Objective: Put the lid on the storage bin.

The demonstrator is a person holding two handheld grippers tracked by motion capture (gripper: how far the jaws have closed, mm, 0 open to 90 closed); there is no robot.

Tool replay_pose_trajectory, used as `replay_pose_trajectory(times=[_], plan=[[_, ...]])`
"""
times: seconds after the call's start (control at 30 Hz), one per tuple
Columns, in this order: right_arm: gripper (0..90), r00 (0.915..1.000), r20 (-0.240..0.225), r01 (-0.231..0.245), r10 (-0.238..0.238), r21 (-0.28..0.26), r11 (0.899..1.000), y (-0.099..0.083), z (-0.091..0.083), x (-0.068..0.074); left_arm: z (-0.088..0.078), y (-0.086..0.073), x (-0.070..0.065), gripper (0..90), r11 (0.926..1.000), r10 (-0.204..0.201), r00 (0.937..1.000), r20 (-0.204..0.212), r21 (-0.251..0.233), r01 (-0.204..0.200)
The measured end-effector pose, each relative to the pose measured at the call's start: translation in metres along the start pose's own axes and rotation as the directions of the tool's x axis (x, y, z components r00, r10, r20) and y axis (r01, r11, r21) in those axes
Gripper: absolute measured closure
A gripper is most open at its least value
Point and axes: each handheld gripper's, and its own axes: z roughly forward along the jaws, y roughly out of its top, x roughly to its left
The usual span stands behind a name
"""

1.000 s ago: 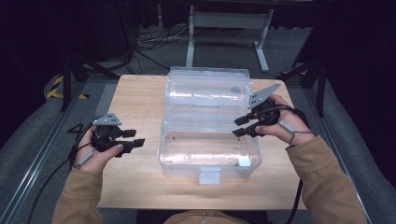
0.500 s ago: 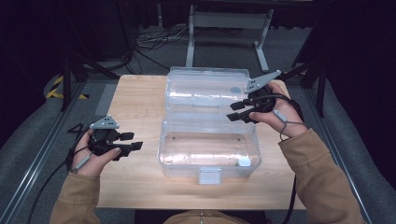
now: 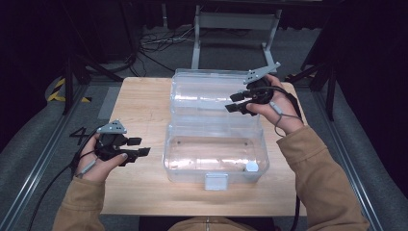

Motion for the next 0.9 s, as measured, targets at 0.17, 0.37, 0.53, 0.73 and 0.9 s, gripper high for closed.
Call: replay_pose_trajectory(times=[0.17, 0.37, 0.53, 0.73, 0.9], plan=[[53.8, 0.9999, -0.016, -0.005, 0.005, 0.009, 1.000, 0.003, 0.010, -0.004, 0.000, 0.001, 0.000, 46.1, 1.0000, 0.004, 1.0000, 0.008, 0.002, -0.004], [57.0, 0.9992, -0.039, 0.000, 0.001, 0.018, 1.000, 0.005, 0.022, -0.006, 0.001, 0.001, -0.001, 46.1, 1.0000, 0.007, 0.9999, 0.013, 0.006, -0.007], [62.7, 0.9976, -0.069, -0.003, 0.006, 0.044, 0.999, 0.005, 0.027, -0.008, 0.004, 0.002, -0.002, 46.1, 0.9999, 0.012, 0.9998, 0.015, 0.009, -0.012], [68.0, 0.9954, -0.096, 0.013, -0.007, 0.067, 0.998, 0.005, 0.033, -0.014, 0.006, 0.003, -0.004, 46.0, 0.9996, 0.023, 0.9994, 0.026, 0.016, -0.023], [73.5, 0.9947, -0.100, 0.032, -0.024, 0.075, 0.997, 0.007, 0.034, -0.017, 0.008, 0.004, -0.006, 46.1, 0.9997, 0.024, 0.9986, 0.046, 0.009, -0.025]])
